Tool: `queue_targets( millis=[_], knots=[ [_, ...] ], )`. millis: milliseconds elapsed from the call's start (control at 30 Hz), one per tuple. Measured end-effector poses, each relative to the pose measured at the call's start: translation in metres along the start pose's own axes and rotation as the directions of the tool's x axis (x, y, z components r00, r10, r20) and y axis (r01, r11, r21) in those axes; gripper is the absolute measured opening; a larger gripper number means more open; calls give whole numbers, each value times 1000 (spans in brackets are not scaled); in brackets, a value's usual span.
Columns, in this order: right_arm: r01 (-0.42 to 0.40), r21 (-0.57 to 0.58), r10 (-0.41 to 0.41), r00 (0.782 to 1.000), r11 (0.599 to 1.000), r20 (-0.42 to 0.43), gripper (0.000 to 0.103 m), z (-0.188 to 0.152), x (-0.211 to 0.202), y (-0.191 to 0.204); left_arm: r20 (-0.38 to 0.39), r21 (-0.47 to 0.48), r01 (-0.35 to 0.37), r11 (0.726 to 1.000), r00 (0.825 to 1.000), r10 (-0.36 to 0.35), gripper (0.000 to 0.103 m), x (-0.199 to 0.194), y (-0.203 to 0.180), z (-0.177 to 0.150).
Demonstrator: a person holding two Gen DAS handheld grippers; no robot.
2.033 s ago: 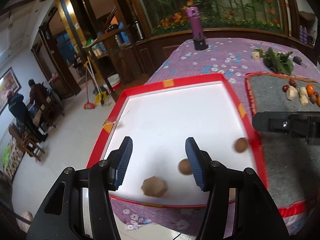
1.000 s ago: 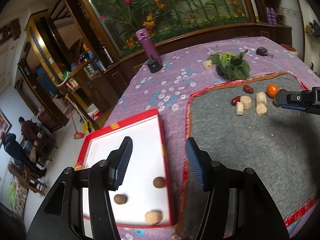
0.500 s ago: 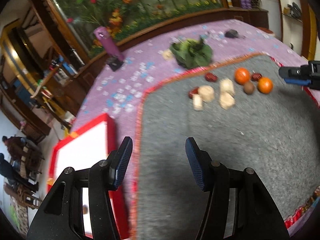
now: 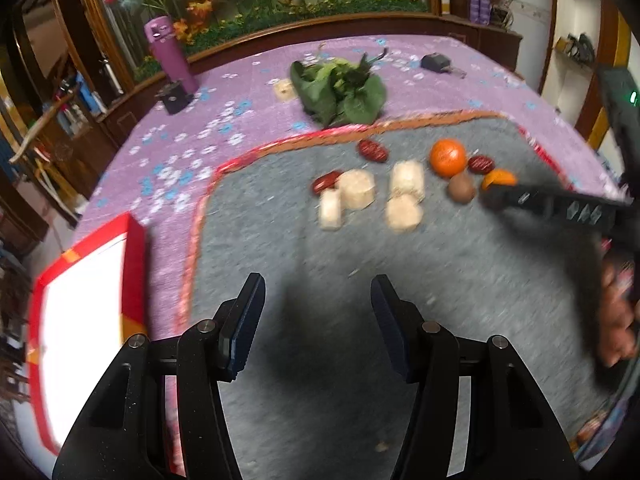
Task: Organize fruits
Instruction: 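Grasp another rough brown chunk with the left tool while the right approaches an orange, then grasp the orange with the right tool while the left lifts its chunk toward the tray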
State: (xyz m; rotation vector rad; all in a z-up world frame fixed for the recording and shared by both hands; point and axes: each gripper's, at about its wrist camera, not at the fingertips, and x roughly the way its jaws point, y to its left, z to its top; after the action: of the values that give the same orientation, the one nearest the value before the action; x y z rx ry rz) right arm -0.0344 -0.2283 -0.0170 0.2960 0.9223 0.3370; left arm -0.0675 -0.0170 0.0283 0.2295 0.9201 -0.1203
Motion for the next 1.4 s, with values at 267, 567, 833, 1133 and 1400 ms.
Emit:
queue_targets(
  millis=[267, 567, 833, 1133, 1400],
  knots=[
    [-15, 12, 15, 1000, 1000, 21, 35, 1, 0, -2, -54, 0, 82, 997, 995, -82, 55, 33, -28, 25],
    [-27, 30, 27, 999, 999, 20, 35, 2, 0, -5, -88, -32, 111, 993, 990, -114, 55, 60, -38, 41],
    [-6, -11, 6, 999, 1000, 31, 34, 1, 1, 1, -37, -34, 165, 986, 985, -166, 27, 63, -39, 41],
    [-18, -2, 18, 999, 1000, 46, 33, 1, -1, -1, -2, -75, 202, 976, 979, -203, 25, 51, -24, 31],
    [-13, 9, 12, 992, 1000, 124, 33, 2, -15, -4, 102, -85, 109, 990, 990, -100, 25, 4, 5, 7]
  ],
)
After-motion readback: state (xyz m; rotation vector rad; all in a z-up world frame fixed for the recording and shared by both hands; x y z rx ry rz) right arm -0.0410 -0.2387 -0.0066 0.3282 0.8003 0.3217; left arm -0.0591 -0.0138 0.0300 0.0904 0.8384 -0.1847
